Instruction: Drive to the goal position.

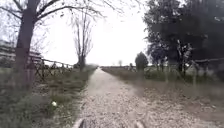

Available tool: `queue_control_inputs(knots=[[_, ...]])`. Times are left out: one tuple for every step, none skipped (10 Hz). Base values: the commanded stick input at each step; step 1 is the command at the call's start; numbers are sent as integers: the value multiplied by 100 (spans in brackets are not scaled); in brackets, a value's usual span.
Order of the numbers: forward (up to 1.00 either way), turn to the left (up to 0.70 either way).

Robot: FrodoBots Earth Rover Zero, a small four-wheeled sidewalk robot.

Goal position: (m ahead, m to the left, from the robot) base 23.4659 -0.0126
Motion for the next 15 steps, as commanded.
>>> queue_control_inputs(knots=[[50,0],[50,0],[50,0],[50,0],[50,0],[50,0],[50,0],[50,0],[50,0],[50,0],[50,0],[50,0],[50,0],[50,0],[50,0]])
